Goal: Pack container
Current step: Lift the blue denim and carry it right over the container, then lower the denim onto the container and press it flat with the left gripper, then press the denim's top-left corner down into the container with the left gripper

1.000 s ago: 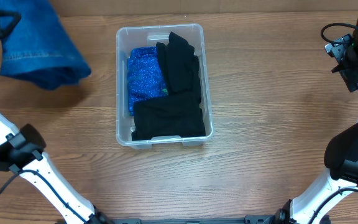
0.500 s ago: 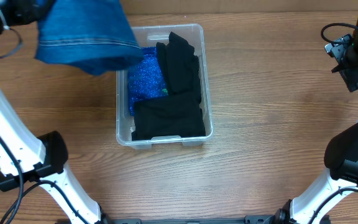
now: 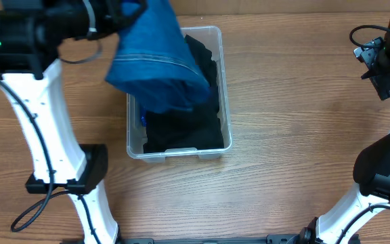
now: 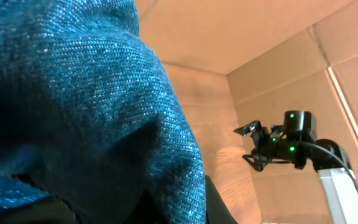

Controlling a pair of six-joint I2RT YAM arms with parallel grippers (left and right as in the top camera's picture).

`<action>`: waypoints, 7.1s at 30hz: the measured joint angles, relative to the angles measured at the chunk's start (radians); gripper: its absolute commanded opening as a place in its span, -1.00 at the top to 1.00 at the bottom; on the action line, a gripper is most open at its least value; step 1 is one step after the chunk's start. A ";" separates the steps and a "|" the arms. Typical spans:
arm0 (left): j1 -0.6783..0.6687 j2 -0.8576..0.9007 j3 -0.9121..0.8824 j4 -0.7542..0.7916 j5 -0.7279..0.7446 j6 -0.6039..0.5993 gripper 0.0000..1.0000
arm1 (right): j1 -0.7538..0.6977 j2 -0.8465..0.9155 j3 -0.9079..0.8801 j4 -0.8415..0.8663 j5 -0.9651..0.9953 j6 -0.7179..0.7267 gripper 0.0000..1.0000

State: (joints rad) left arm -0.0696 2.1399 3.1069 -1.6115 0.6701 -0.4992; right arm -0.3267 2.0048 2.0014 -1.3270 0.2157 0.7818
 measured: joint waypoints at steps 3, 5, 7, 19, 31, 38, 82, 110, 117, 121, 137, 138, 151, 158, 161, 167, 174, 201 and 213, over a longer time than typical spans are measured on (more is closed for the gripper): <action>-0.049 0.017 0.000 0.028 -0.029 -0.019 0.92 | 0.000 0.000 0.000 0.000 0.000 0.000 -1.00; -0.082 0.040 0.000 0.056 -0.045 -0.023 0.92 | 0.000 0.000 0.000 -0.001 0.000 0.000 -1.00; -0.111 0.073 -0.001 0.088 -0.058 -0.021 0.92 | 0.000 0.000 0.000 0.000 0.000 0.000 -1.00; -0.205 0.248 -0.014 0.161 -0.042 0.000 0.92 | 0.000 0.000 0.000 -0.001 0.000 0.000 -1.00; -0.219 0.256 -0.019 0.136 -0.039 0.007 0.92 | 0.000 0.000 0.000 -0.001 0.000 0.000 -1.00; -0.223 0.256 -0.022 0.137 -0.035 0.039 0.92 | 0.000 0.000 0.000 0.000 0.000 0.000 -1.00; -0.096 0.322 -0.027 -0.076 -0.085 0.144 0.24 | 0.000 0.000 0.000 0.000 0.000 0.000 -1.00; -0.230 0.322 -0.027 0.023 -0.196 0.320 0.92 | 0.000 0.000 0.000 0.000 0.000 0.000 -1.00; -0.282 0.332 -0.026 0.004 -0.260 0.332 0.92 | 0.000 0.000 0.000 0.000 0.000 0.000 -1.00; -0.269 0.399 -0.026 -0.015 -0.267 0.346 0.92 | 0.000 0.000 0.000 0.000 0.000 0.000 -1.00; -0.213 0.498 -0.027 -0.073 -0.297 0.358 0.87 | 0.000 0.000 0.000 -0.001 0.000 0.000 -1.00; -0.201 0.498 -0.027 -0.073 -0.297 0.362 0.87 | 0.000 0.000 0.000 0.000 0.001 0.000 -1.00; -0.105 0.498 -0.166 -0.072 -0.282 0.407 0.92 | 0.000 0.000 0.000 0.000 0.000 0.000 -1.00; -0.102 0.498 -0.190 -0.072 -0.293 0.426 0.92 | 0.000 0.000 0.000 -0.001 0.000 -0.001 -1.00; -0.094 0.498 -0.190 -0.073 -0.318 0.404 0.92 | 0.000 0.000 0.000 0.000 0.000 0.000 -1.00; -0.024 0.498 -0.190 -0.074 -0.367 0.363 0.92 | 0.000 0.000 0.000 -0.001 0.000 0.000 -1.00; 0.073 0.498 -0.197 -0.075 -0.370 0.349 0.92 | 0.000 0.000 0.000 0.000 0.000 0.000 -1.00; 0.053 0.498 -0.195 -0.076 -0.082 0.451 -0.79 | 0.000 0.000 0.000 0.000 0.000 0.000 -1.00; 0.030 0.498 -0.255 -0.074 -0.070 0.451 -0.77 | 0.000 0.000 0.000 0.000 0.000 0.000 -1.00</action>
State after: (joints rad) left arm -0.0399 2.6381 2.8517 -1.6855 0.5999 -0.0483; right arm -0.3267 2.0048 2.0014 -1.3270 0.2161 0.7815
